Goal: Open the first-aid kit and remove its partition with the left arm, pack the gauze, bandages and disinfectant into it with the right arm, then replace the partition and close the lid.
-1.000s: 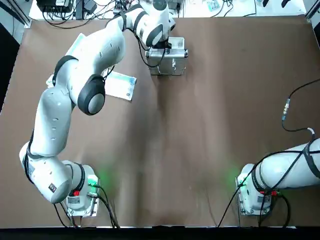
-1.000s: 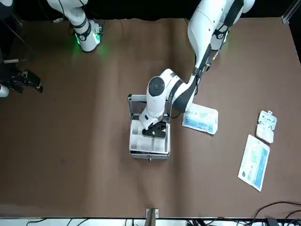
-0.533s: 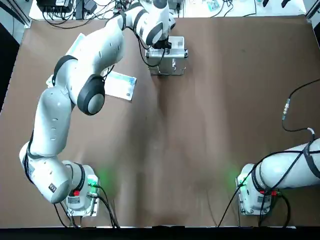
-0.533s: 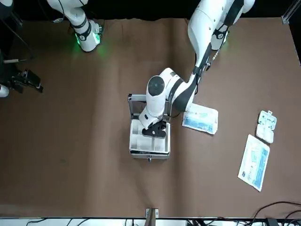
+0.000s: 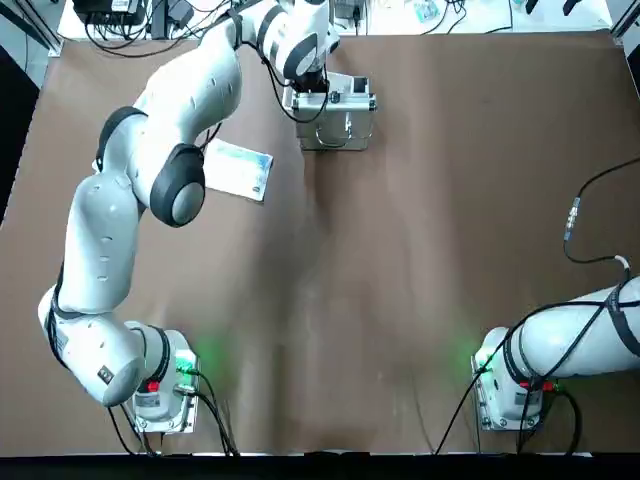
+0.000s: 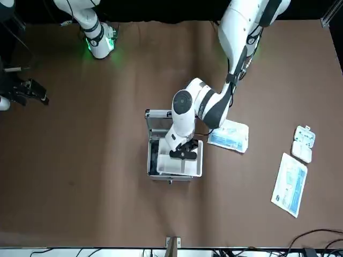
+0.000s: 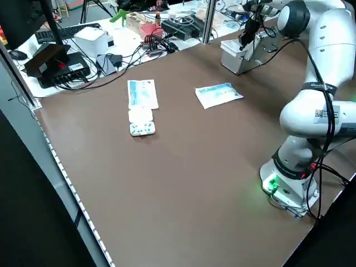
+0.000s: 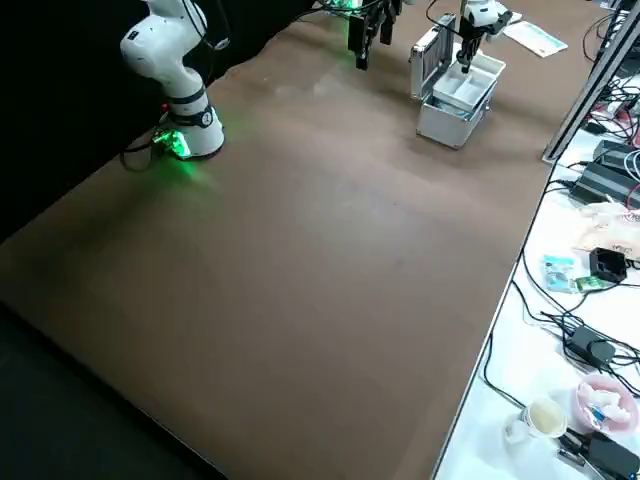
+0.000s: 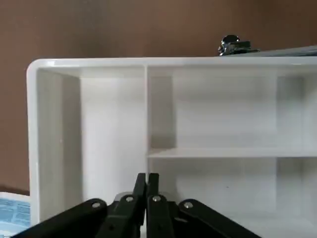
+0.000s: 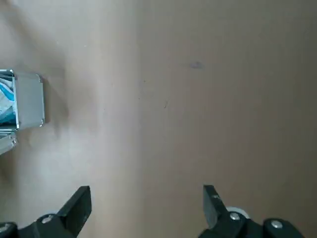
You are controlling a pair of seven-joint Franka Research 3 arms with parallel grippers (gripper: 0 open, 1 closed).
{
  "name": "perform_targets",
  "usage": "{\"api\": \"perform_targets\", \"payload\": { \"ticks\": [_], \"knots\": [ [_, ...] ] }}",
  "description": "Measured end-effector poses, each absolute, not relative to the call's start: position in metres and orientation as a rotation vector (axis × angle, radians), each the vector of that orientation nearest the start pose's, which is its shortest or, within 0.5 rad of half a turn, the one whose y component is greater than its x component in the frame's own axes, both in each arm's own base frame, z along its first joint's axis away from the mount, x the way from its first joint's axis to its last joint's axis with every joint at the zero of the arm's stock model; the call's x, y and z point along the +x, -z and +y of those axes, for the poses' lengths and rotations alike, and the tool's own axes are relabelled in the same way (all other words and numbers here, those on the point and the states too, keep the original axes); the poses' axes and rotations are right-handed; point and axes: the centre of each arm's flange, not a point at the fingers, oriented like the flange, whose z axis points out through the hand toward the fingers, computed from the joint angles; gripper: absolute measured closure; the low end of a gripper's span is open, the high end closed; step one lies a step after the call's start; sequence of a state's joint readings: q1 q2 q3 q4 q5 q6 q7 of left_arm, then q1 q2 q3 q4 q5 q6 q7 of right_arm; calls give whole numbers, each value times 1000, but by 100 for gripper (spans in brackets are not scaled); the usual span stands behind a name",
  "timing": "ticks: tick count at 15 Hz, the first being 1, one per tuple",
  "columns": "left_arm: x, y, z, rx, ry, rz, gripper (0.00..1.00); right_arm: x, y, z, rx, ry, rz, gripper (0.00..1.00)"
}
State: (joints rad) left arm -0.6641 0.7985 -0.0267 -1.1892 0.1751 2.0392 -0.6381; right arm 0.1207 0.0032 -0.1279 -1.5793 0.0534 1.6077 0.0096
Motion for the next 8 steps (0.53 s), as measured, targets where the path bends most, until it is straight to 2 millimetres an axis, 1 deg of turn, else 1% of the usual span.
{"api": "perform_targets", "payload": {
  "ticks": [8],
  "knots": [
    [592, -314, -482, -3066, 209, 196, 97, 559, -622, 1, -3088, 39, 30, 0]
  ]
}}
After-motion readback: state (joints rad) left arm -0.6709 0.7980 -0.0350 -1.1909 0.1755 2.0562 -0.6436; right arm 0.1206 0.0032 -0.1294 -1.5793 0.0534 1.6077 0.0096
